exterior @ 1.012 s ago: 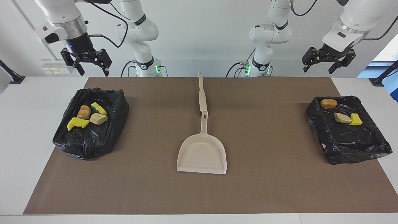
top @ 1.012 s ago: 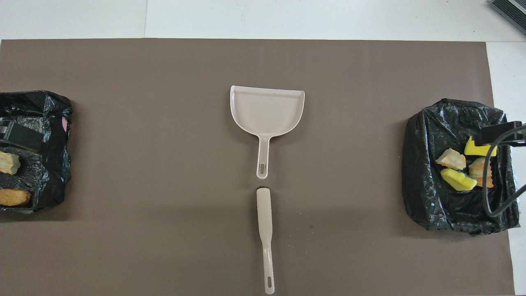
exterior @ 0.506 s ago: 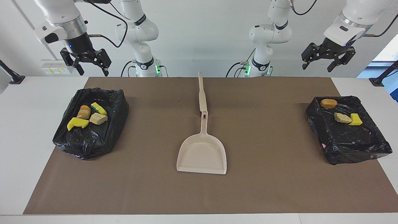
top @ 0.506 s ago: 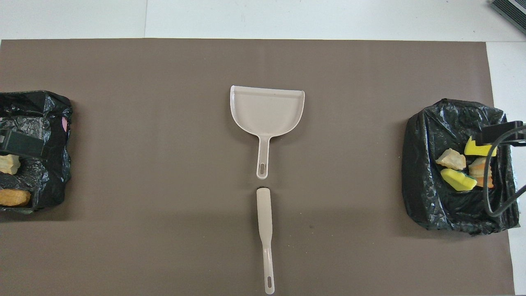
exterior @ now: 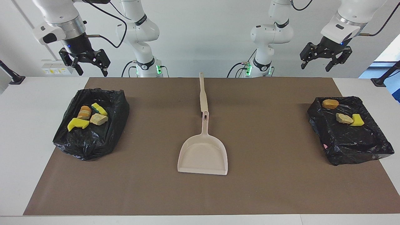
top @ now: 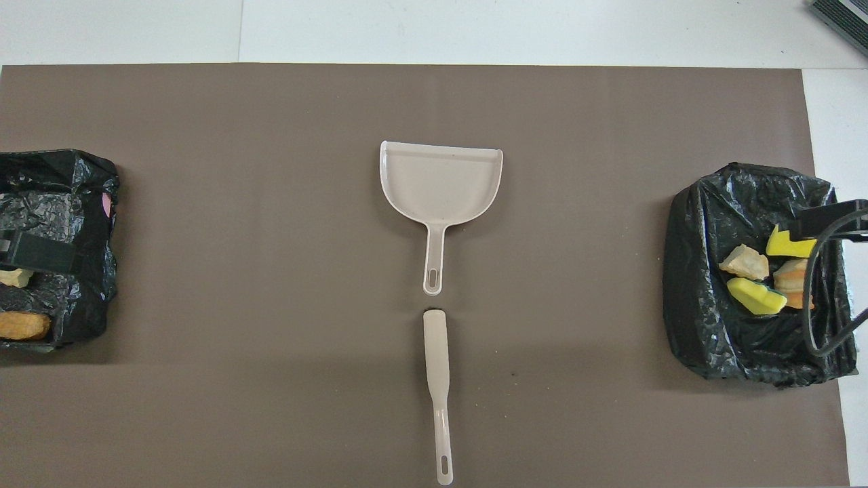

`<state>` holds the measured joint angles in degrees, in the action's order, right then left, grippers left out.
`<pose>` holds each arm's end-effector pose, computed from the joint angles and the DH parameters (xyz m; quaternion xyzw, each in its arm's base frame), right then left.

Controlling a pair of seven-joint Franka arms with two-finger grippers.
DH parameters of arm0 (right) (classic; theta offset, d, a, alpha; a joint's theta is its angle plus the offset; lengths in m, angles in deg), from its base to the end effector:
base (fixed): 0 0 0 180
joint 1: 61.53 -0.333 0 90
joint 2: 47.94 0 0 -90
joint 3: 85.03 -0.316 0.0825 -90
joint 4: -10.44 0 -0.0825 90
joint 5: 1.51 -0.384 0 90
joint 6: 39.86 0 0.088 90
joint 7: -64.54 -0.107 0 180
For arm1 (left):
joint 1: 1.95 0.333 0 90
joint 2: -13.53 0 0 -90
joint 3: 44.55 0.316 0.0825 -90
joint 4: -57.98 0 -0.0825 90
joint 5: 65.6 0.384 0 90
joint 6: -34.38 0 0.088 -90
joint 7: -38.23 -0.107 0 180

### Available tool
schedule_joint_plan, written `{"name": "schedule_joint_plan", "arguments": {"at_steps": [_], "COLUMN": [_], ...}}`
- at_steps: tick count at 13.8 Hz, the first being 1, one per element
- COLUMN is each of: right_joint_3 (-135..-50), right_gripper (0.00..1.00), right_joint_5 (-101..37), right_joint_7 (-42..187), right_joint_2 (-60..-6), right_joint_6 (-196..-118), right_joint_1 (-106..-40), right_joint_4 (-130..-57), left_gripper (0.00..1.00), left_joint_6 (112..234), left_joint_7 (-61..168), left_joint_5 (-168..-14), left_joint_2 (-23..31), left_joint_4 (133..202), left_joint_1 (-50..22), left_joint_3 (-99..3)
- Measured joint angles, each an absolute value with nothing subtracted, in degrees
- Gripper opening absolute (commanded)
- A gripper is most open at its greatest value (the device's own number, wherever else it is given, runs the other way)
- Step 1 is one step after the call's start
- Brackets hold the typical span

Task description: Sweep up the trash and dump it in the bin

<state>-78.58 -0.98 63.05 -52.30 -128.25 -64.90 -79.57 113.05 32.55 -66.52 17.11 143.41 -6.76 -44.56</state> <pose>0.5271 -0.0320 0.6628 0.9989 -0.0400 0.0237 0.0007 0.5110 -0.0451 0.6779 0.9953 -0.0928 -0.0277 0.0081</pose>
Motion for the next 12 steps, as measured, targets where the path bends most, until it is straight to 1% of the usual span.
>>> {"name": "schedule_joint_plan", "arguments": {"at_steps": [12], "right_joint_3": [-78.88], "right_gripper": [1.0], "right_joint_5": [-1.06], "right_joint_7": [63.05], "right_joint_2": [-52.3], "right_joint_6": [-128.25], "right_joint_1": [-65.22], "right_joint_4": [-79.56], "left_gripper": [1.0], "left_joint_6": [112.2], "left_joint_7": [32.55], "left_joint_5": [-66.52], "left_joint_2": [15.98], "left_joint_4": [141.85], "left_joint_1": [-6.76], "left_joint_3": [-44.56]}}
